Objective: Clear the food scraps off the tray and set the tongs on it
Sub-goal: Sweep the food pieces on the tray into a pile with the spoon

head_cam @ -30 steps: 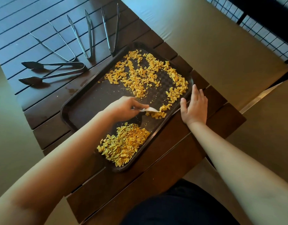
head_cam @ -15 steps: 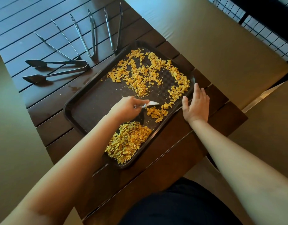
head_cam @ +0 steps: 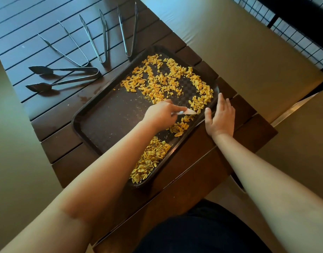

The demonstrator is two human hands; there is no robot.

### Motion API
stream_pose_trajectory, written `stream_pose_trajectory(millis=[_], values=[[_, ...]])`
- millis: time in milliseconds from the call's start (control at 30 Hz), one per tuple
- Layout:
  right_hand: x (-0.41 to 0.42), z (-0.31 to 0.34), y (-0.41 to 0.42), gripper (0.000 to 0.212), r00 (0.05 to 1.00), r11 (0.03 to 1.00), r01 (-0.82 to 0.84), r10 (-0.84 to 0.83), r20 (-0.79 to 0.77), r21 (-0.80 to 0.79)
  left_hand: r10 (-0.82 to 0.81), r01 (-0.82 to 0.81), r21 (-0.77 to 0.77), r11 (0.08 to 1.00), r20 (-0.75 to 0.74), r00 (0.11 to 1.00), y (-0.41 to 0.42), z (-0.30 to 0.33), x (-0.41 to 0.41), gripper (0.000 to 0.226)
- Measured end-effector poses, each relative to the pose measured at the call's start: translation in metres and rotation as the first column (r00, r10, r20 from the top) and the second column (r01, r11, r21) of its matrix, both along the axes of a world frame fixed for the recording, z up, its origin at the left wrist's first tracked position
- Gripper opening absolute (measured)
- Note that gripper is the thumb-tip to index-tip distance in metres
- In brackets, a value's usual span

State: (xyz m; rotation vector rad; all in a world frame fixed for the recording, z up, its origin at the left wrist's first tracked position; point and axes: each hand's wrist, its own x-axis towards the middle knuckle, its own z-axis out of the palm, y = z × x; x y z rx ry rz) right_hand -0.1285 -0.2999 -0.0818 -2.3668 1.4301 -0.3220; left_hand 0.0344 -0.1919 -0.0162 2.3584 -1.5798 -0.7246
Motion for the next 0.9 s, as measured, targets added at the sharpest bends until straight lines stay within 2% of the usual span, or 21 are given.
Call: stream_pose_trajectory(millis=[300, 467, 700, 900], values=[[0.000, -0.002, -0.001, 0.070, 1.000, 1.000, -0.004, 0.004, -0.006, -0.008, -0.063, 0.061, 0.144, 0.988, 0.006, 0.998, 0.047, 0.008, 0.021, 0.043], [-0.001, -0.002, -0.001, 0.071, 1.000, 1.000, -0.007, 0.007, -0.011, -0.006, -0.073, 0.070, 0.203, 0.977, 0.008, 0.997, 0.072, 0.012, 0.033, 0.036], [-0.001, -0.001, 0.000, 0.070, 1.000, 1.000, -0.005, 0.005, 0.004, -0.004, 0.095, -0.095, 0.012, 0.995, -0.013, 0.995, 0.026, 0.009, 0.017, 0.038], [-0.001, -0.002, 0.000, 0.069, 1.000, 1.000, -0.002, 0.002, 0.007, -0.005, 0.064, -0.058, 0.081, 0.995, -0.077, 0.995, 0.010, 0.003, 0.012, 0.043]])
